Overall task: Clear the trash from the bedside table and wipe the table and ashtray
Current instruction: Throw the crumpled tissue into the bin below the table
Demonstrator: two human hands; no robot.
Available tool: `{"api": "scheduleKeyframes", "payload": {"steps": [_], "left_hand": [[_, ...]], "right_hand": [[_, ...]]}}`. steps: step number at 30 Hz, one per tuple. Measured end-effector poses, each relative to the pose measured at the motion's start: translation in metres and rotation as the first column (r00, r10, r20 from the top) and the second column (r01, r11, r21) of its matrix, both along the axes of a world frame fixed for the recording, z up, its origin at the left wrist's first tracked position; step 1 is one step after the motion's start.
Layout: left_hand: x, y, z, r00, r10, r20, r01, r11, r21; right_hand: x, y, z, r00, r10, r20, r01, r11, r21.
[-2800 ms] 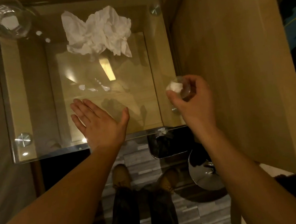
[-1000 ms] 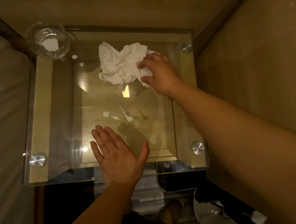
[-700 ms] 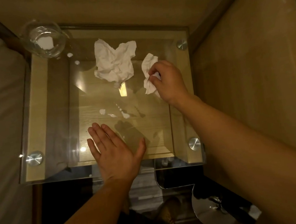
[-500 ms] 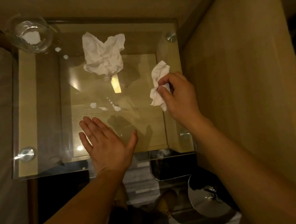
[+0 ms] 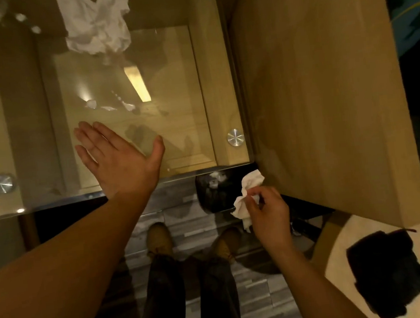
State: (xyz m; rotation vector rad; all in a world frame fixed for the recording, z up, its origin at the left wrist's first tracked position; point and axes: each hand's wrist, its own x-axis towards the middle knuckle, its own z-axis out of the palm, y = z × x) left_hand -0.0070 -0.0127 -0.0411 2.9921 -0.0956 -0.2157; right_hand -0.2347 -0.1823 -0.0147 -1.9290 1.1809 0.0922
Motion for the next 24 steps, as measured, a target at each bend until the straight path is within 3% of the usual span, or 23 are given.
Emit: {"api": "scheduleKeyframes", "payload": {"steps": [7,9,16,20,24], "left_hand": [[-0.001,0.0,-0.005,0.999,0.009,0.039,-0.009,1.0,0.0],[0.0,0.0,-0.006,0.999,0.011,0.042,-0.012,1.0,0.004],[-0.001,0.001,-0.002,1.0,0.009,0.014,-0.009,1.0,0.012],[-0.001,-0.001,0.001,1.0,0.013,-0.02,-0.013,1.0,-0.005],[0.0,-0.001,0.002,0.999,-0.001,-0.04,0.002,1.0,0.022]], "right_hand": [[0.013,-0.009,-0.068,0.946,-0.019,-0.324,0.098,0.968,0.232],[0.013,-0.012,-0.069,0.94,-0.017,-0.341,0.107,0.964,0.244],[0.034,-0.024,0.016,1.0,0.012,0.021,-0.015,0.994,0.105],[0.096,-0.026,0.078,0.963,0.102,0.248,-0.12,0.991,0.058],[0.194,-0.028,0.084,0.888,0.272,0.371,-0.274,0.96,-0.048]]}}
